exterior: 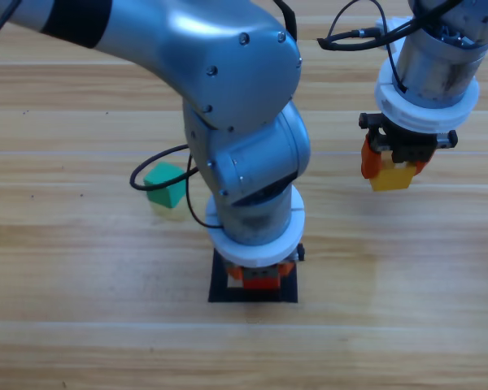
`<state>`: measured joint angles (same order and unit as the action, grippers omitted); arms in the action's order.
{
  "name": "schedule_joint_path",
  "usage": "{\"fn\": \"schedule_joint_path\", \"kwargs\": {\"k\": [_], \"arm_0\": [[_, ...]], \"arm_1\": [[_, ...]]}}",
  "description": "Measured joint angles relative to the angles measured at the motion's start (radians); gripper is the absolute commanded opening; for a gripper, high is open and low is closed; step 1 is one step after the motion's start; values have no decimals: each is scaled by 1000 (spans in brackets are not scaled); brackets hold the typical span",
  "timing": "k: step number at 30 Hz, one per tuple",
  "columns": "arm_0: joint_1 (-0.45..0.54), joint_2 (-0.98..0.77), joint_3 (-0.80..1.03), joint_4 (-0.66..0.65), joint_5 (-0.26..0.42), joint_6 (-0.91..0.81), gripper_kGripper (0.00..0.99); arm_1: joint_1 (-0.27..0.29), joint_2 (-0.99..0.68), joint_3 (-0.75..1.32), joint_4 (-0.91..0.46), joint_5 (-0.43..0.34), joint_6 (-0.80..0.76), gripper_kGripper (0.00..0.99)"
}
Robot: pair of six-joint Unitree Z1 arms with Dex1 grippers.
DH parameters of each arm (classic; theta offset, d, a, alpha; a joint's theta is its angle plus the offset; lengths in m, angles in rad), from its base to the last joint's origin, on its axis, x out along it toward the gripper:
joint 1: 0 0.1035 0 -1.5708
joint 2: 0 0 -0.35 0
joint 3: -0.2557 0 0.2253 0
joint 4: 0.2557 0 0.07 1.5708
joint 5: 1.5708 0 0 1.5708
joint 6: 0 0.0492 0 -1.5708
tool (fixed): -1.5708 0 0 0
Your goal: Stack the blocks in the rectangular block: red at the bottom, yellow in the middle, green on top
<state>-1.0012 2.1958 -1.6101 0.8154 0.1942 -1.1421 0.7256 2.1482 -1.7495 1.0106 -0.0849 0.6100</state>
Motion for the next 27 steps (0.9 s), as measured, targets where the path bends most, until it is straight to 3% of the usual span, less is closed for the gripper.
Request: {"fn": "schedule_joint_path", "kwargs": {"k": [27], "arm_0": [[2,49,-38,1,28,44,187]], "arm_1": [[0,0,0,0,8,0,0]]}}
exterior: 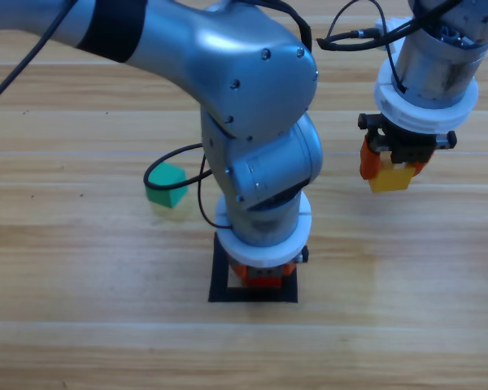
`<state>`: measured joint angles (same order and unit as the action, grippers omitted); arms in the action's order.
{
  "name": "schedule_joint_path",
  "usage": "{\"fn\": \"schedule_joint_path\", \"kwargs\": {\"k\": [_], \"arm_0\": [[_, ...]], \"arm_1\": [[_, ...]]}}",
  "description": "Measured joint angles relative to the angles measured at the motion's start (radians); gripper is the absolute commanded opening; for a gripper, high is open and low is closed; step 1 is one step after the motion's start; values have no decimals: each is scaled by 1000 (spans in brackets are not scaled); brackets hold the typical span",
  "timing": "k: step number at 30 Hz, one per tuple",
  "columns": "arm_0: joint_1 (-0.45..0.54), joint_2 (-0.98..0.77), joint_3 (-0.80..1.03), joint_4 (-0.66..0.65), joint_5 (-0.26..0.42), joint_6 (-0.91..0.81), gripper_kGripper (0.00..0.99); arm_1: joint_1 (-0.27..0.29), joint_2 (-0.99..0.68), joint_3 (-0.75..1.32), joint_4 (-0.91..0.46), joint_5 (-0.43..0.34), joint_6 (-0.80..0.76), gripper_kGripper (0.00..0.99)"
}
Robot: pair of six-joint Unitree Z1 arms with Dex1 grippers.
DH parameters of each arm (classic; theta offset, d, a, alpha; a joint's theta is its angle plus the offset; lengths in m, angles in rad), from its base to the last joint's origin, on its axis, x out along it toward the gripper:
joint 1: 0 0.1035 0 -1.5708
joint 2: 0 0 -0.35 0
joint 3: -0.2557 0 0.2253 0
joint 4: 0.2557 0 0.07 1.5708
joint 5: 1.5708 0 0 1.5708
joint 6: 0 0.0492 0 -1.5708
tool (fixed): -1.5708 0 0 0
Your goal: Stack the blocks in the rectangular block: red at the bottom, yellow in the middle, green on top
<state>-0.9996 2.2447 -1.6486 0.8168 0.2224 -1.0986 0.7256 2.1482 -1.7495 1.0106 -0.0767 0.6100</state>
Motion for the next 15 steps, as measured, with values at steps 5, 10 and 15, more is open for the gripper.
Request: {"fn": "schedule_joint_path", "kwargs": {"k": [5,10,15], "arm_0": [[4,11,-13,0,4,8,186],[9,13,-15,0,4,19,186],[18,13,-13,0,4,30,187]], "arm_1": [[0,0,0,0,0,0,0],[0,0,0,0,1,0,0],[0,0,0,0,1,0,0]]}}
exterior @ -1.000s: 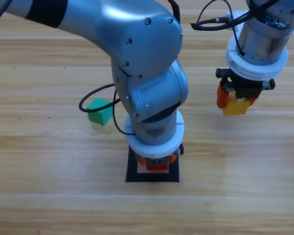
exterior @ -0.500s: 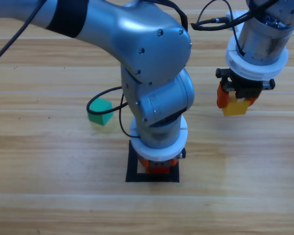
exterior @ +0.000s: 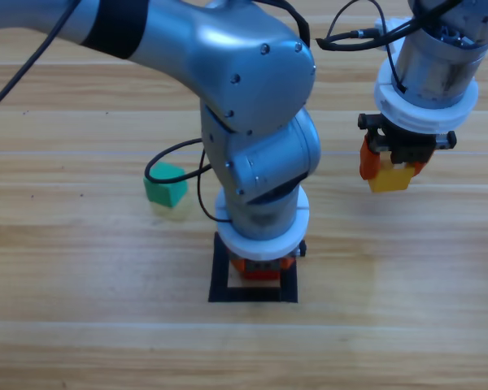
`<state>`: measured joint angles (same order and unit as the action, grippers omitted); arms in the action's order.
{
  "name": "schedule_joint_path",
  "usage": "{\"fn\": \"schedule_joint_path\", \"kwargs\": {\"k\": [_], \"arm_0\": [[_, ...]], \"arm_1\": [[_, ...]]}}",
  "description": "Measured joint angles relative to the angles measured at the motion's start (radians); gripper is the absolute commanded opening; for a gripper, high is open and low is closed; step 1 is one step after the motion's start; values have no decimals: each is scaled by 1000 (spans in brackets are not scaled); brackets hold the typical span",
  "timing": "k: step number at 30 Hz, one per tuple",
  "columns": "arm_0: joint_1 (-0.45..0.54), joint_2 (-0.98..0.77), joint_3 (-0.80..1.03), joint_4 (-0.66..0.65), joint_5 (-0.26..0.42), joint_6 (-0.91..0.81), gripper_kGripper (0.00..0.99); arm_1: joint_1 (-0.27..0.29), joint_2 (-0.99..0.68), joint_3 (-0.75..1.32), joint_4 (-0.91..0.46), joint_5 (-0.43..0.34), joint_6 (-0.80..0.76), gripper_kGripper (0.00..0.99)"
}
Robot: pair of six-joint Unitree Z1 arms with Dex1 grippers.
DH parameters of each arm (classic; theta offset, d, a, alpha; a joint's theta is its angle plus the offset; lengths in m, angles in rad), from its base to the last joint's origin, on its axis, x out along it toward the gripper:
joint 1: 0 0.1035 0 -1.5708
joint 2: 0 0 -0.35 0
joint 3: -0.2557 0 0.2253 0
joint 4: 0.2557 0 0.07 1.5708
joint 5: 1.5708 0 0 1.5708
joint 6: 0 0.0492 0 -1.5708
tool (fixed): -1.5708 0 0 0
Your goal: Stack the blocks in the rectangular block: red at the bottom, yellow in the middle, green on top
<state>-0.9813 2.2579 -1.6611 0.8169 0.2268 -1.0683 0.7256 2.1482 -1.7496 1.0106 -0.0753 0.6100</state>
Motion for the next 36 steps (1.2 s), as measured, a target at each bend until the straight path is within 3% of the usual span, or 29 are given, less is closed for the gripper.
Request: {"fn": "schedule_joint_path", "kwargs": {"k": [10,27,36], "arm_0": [[7,-2,8,0,0,14,222],[13,-10,27,1,0,-16,917],[9,-22,-9,32,21,-19,990]], "arm_1": [[0,0,0,0,3,0,0],[0,0,0,0,3,0,0],[4,-17,0,0,-5,6,0]]}}
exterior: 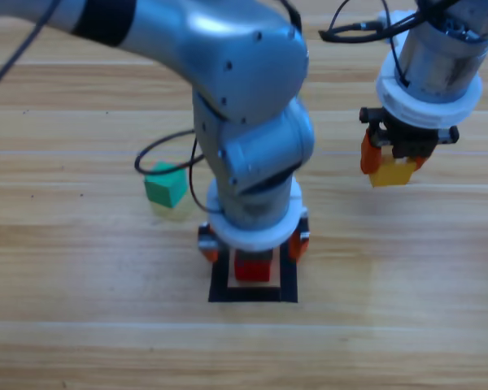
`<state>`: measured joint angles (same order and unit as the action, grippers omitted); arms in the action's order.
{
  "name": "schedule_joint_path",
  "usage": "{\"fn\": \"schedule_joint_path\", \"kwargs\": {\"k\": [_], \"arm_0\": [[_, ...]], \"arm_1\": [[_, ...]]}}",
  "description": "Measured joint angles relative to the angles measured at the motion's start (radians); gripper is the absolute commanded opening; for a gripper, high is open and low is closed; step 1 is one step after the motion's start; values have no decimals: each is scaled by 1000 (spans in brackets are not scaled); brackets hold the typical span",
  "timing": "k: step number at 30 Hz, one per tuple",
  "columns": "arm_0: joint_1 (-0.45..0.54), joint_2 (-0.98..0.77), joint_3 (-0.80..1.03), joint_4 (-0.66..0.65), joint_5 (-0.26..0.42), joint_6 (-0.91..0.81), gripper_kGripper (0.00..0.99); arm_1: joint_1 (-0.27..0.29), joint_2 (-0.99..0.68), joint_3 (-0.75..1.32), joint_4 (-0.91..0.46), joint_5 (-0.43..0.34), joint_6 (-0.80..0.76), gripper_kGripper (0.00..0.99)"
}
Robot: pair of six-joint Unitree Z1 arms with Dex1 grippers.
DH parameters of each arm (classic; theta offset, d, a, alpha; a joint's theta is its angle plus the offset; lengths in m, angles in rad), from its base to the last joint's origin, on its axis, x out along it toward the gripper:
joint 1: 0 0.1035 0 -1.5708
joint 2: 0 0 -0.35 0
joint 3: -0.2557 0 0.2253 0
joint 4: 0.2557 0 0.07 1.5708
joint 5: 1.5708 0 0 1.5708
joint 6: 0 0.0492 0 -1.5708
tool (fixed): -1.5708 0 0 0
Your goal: Stack the blocks in the rectangular block: red at the bottom, yellow in the middle, green on top
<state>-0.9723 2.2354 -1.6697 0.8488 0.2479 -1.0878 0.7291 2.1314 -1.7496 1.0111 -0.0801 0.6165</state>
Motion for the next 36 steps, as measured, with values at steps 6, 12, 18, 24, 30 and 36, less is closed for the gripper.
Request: {"fn": "schedule_joint_path", "kwargs": {"k": [6,12,18,24,30,36], "arm_0": [[-7,-173,-47,62,76,58,986],[-7,-593,33,86,156,252,943],[-1,-990,113,102,167,568,946],[1,-1107,335,54,149,614,934],[2,-1232,362,38,92,689,937],[2,-1243,363,39,65,671,939]], "arm_1": [[32,-3,-4,30,-33,44,0],[85,-2,-102,124,-40,169,0],[178,56,-344,248,-40,287,0],[237,211,-504,292,-16,345,0],[261,335,-661,366,7,352,0],[271,364,-683,383,7,363,0]]}}
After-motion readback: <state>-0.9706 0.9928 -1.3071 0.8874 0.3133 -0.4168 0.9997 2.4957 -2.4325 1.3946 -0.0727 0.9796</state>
